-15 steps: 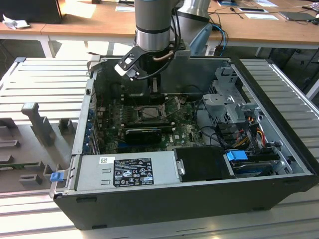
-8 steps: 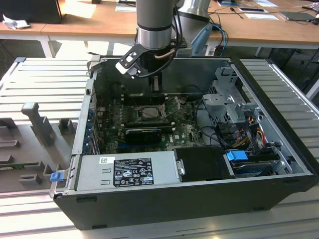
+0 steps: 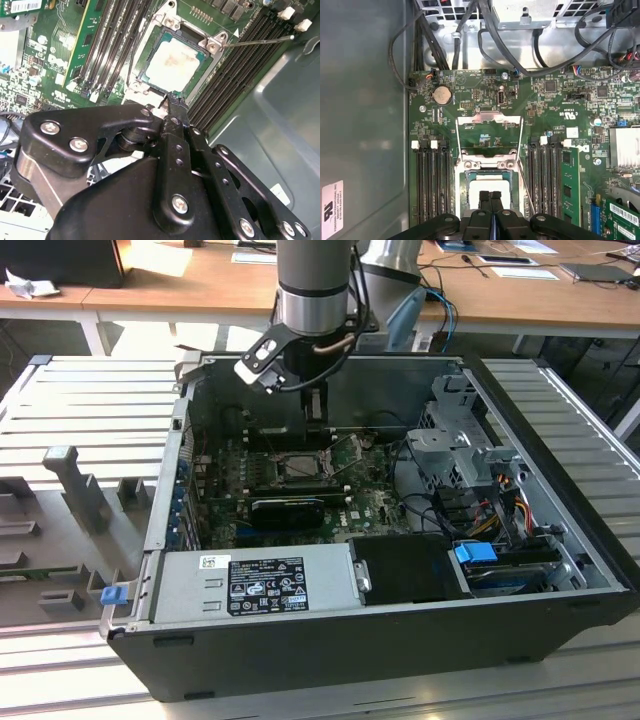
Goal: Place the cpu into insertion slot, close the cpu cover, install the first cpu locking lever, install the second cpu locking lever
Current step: 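Close the cpu cover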
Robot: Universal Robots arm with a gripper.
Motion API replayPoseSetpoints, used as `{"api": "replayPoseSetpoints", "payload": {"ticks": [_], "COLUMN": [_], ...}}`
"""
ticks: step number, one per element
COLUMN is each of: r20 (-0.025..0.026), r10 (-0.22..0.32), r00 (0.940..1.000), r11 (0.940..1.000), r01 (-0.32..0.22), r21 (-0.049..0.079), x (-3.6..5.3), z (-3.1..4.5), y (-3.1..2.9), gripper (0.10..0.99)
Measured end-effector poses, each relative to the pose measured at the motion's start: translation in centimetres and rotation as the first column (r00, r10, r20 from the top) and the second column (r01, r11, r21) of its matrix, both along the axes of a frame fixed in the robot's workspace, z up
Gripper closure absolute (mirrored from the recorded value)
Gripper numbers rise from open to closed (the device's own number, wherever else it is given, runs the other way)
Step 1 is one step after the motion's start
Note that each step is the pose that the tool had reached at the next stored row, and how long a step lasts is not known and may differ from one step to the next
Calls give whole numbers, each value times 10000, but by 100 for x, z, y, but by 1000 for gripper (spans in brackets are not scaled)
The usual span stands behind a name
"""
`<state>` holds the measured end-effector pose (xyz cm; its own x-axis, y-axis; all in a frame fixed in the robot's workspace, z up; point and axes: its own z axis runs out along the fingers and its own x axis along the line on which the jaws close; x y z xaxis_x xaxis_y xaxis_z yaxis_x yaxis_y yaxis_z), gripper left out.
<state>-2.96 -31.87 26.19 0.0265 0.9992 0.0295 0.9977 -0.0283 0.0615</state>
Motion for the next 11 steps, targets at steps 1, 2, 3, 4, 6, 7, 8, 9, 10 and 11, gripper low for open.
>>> {"api": "replayPoseSetpoints", "payload": {"ticks": [1, 2, 3, 4, 6, 7, 8, 9, 10, 11], "r20": [0, 0, 0, 1, -1, 0, 0, 1, 1, 0], "r10": [0, 0, 3, 2, 2, 0, 1, 1, 0, 0], "r00": [10000, 10000, 10000, 10000, 10000, 10000, 10000, 10000, 10000, 10000], "r11": [10000, 10000, 10000, 10000, 10000, 10000, 10000, 10000, 10000, 10000], "r01": [0, 0, -3, -2, -2, 0, -1, -1, 0, 0], "r21": [0, 0, 1, 2, -1, 0, 0, 1, 2, 1], "x": [0, 0, 4, 12, 55, 92, 114, 121, 132, 148], "z": [14, 24, 28, 30, 35, 39, 75, 86, 90, 92], "y": [0, 0, 0, 0, 0, 0, 0, 0, 0, 0], "gripper": [980, 980, 980, 980, 980, 980, 980, 980, 980, 980]}}
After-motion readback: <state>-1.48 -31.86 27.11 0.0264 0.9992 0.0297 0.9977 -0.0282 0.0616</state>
